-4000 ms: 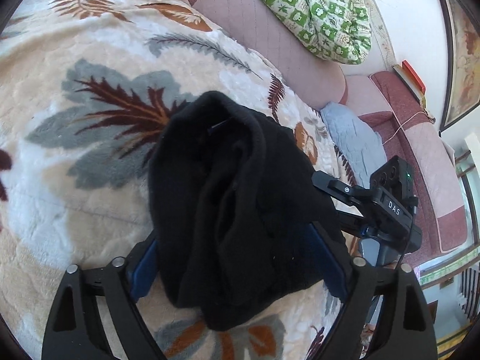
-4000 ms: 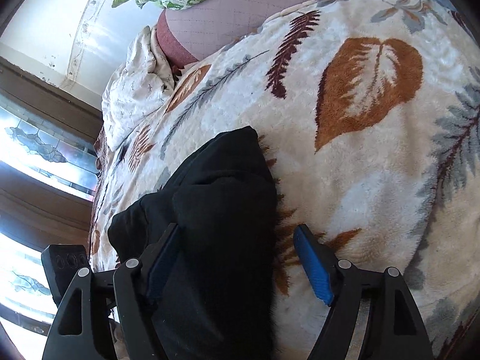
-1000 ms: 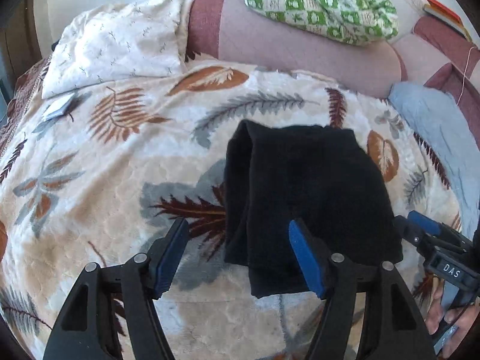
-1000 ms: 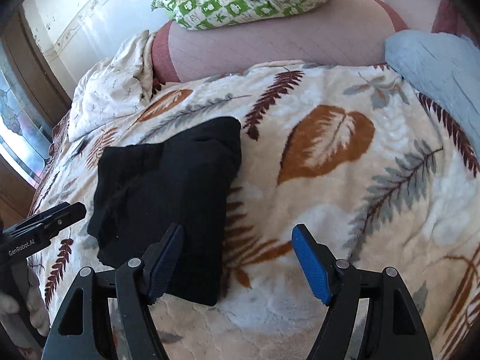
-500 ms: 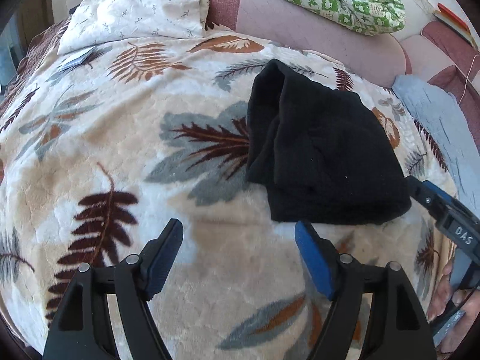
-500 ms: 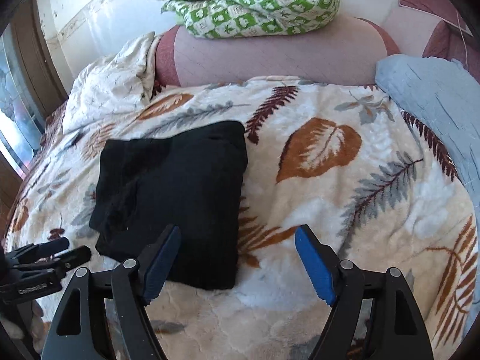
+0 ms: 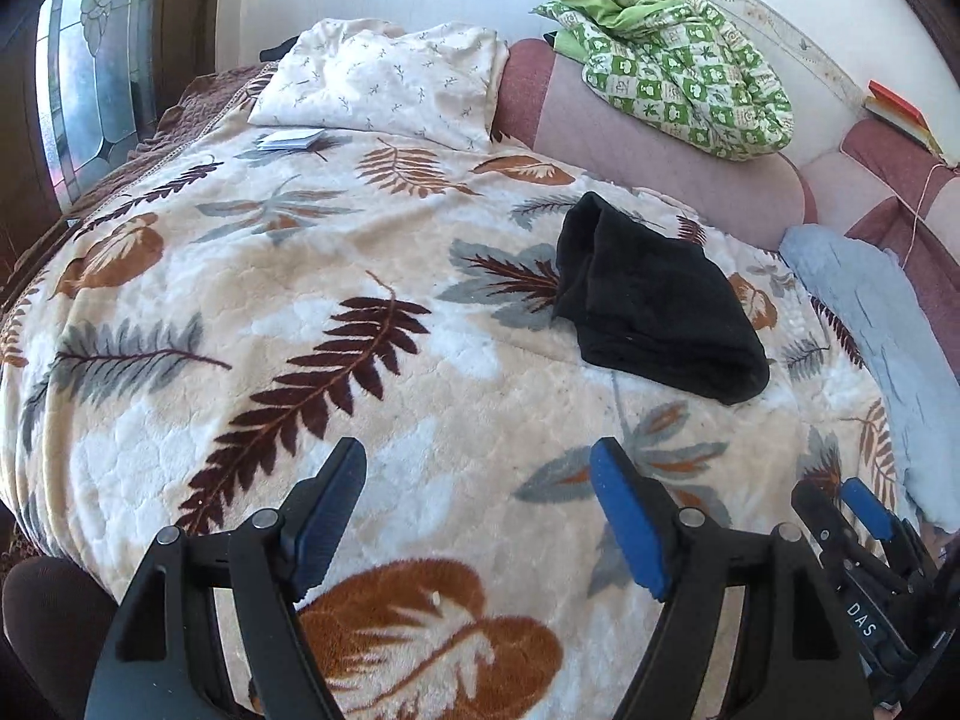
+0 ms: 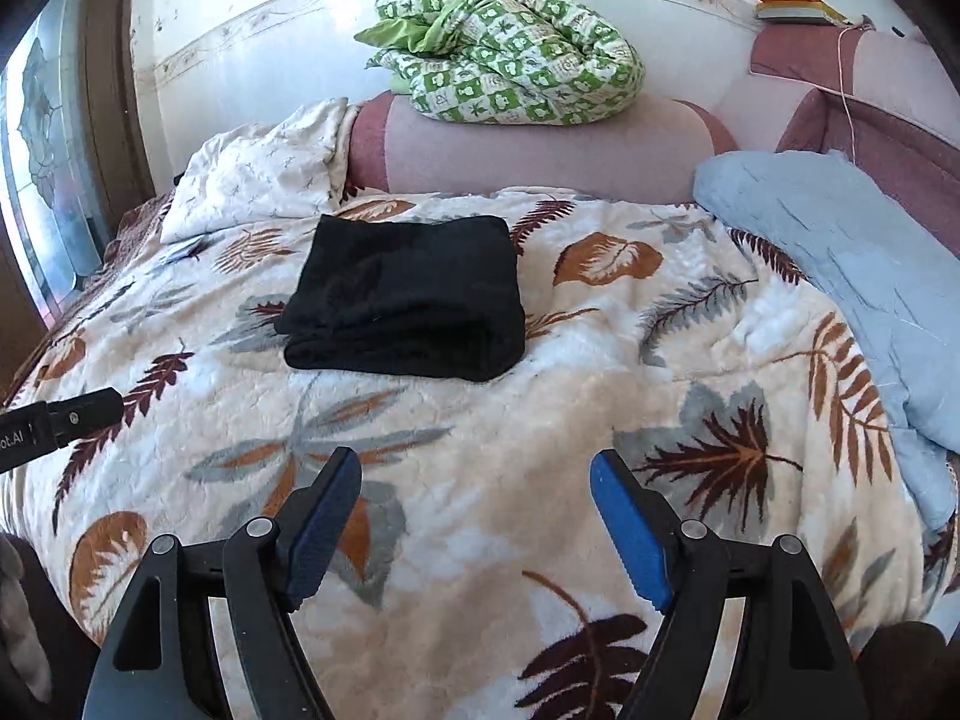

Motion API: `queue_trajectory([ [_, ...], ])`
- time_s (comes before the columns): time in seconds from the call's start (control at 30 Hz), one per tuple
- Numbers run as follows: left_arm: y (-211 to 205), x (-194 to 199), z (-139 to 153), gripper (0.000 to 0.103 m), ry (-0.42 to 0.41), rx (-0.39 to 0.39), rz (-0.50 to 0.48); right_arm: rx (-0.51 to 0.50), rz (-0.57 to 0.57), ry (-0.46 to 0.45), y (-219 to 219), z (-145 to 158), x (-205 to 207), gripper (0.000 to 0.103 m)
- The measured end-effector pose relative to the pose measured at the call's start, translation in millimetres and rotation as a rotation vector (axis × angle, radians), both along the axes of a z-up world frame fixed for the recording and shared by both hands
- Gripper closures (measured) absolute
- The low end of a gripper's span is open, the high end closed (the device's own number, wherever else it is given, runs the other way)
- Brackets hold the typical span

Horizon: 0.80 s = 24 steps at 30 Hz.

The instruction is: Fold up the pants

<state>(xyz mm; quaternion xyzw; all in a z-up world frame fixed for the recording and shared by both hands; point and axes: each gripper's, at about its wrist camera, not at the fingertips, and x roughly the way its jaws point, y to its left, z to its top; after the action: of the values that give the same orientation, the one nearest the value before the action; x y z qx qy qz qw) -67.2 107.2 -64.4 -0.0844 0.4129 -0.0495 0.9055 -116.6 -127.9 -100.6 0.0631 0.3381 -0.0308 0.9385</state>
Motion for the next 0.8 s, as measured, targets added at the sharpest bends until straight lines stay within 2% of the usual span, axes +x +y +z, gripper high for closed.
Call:
queue_trajectory([
  [0.13,6,-12,11,0.026,-0.003,-0.028,-0.006,0.032,0.008,-0.024,-2,10,-8,0.020],
  [0.23,3,-1,35,0.026,-0.019,-0.050,-0.054,0.051,0.032,-0.030,0,19,-13,0.020],
  [0.37,-9,45,74,0.026,-0.040,-0.030,-0.119,0.101,0.062,-0.043,-7,40,-6,0.020],
  [0.47,-17,89,85,0.026,-0.050,-0.032,-0.129,0.132,0.091,-0.055,-15,55,14,0.018],
  [0.57,-26,137,73,0.026,-0.024,-0.006,-0.091,0.139,0.127,-0.020,-25,57,51,0.018],
  [0.7,-47,185,38,0.026,0.027,0.001,-0.115,0.067,0.122,0.002,-31,45,99,0.018],
  [0.8,-64,213,13,0.026,0.050,0.037,-0.129,0.070,0.121,0.007,-38,35,128,0.018],
])
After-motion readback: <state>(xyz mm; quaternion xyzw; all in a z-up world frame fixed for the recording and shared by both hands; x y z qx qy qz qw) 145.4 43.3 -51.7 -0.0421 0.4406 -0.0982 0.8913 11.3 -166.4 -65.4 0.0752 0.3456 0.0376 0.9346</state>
